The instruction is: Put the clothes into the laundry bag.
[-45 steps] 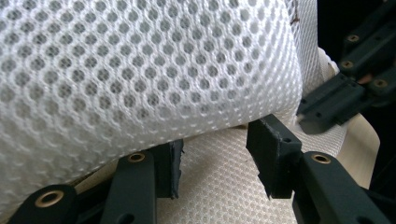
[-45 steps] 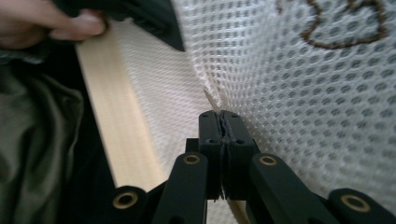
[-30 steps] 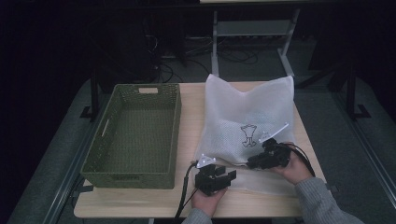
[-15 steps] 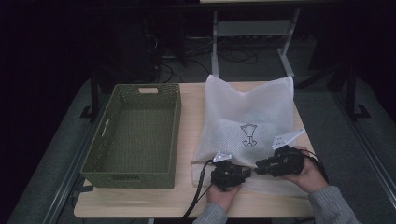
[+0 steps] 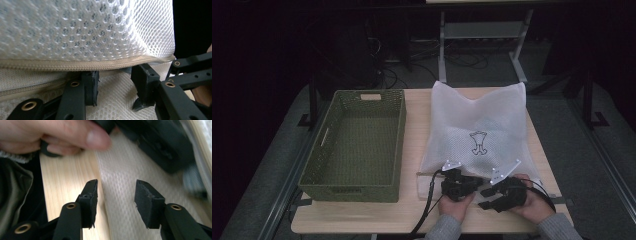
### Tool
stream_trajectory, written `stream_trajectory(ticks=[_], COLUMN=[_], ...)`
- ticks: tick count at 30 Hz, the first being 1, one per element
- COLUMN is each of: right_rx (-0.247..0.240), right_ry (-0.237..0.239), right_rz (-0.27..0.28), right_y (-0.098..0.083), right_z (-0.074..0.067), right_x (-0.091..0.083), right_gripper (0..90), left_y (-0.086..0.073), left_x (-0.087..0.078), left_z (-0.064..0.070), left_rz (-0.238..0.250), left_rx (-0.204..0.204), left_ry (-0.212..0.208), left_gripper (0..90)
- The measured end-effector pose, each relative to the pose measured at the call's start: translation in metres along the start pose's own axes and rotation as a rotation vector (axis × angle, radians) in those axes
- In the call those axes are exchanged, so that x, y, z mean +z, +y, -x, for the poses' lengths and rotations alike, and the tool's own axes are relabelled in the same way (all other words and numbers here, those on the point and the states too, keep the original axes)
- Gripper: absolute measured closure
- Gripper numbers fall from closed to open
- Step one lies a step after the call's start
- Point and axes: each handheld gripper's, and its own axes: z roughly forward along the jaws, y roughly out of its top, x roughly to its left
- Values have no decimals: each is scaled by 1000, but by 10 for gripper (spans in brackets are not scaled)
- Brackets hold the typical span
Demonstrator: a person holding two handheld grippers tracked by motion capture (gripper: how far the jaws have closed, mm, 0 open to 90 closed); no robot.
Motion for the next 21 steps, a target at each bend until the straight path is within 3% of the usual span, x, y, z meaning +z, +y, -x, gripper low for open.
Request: stream_trajectory(ticks=[4,8,12,16,21], right_rx=[-59,-62,-18,-24,-40], right_ry=[-73,-148,-115,-83,-8], right_rz=[-9,-11,-21,-49,-90], right_y=[6,7,8,8,1], right_z=[-7,-9,-4,-5,-11], right_x=[6,7,6,4,-1], right_gripper=[597,813,879,882,884], left_y=[2,4,6,9,16], left_x=[2,4,5,7,13], left_z=[-1,-4,-5,-2,0], left_rz=[6,23,26,37,55], left_rx=[-17,-44,-65,-61,-71], left_ry=[6,9,9,26,43], left_gripper=[592,648,726,755,762])
